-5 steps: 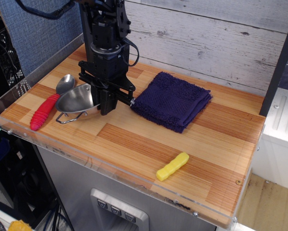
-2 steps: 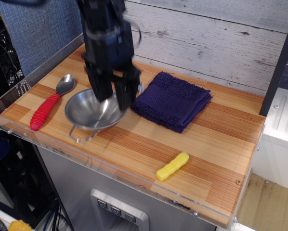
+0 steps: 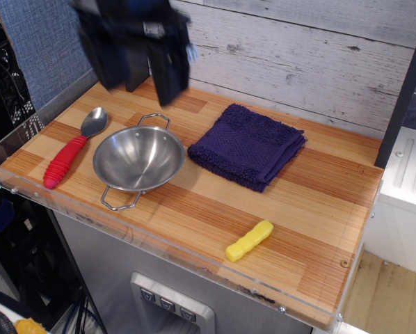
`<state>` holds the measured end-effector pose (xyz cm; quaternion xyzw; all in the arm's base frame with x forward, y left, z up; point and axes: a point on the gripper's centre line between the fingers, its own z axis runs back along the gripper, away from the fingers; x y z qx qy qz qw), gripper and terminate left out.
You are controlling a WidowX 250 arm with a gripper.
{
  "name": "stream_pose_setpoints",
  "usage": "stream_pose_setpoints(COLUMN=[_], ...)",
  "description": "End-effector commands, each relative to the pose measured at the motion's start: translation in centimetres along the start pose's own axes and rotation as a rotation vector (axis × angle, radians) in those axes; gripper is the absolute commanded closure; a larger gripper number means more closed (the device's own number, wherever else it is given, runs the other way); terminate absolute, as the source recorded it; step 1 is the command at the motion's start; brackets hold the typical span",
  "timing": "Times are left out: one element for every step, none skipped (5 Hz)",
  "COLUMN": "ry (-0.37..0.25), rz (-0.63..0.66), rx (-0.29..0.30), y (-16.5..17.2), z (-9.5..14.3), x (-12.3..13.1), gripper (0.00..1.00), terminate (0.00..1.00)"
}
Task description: Move the bowl bottom left between spoon and stick
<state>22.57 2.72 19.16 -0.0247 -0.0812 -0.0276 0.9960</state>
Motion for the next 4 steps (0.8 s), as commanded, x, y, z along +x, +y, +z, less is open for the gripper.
stream_pose_setpoints(ry=[0.029,0.029,0.029,0.029], rz=[0.028,0.028,0.028,0.028], rx=[0.056,0.056,0.056,0.056], y=[-1.25,-1.25,-1.25,-1.25], z=[4.54,4.54,4.54,4.54], x=[-0.83,-0.83,-0.83,-0.83], gripper=[0.00,0.00,0.00,0.00], terminate=[0.00,0.00,0.00,1.00])
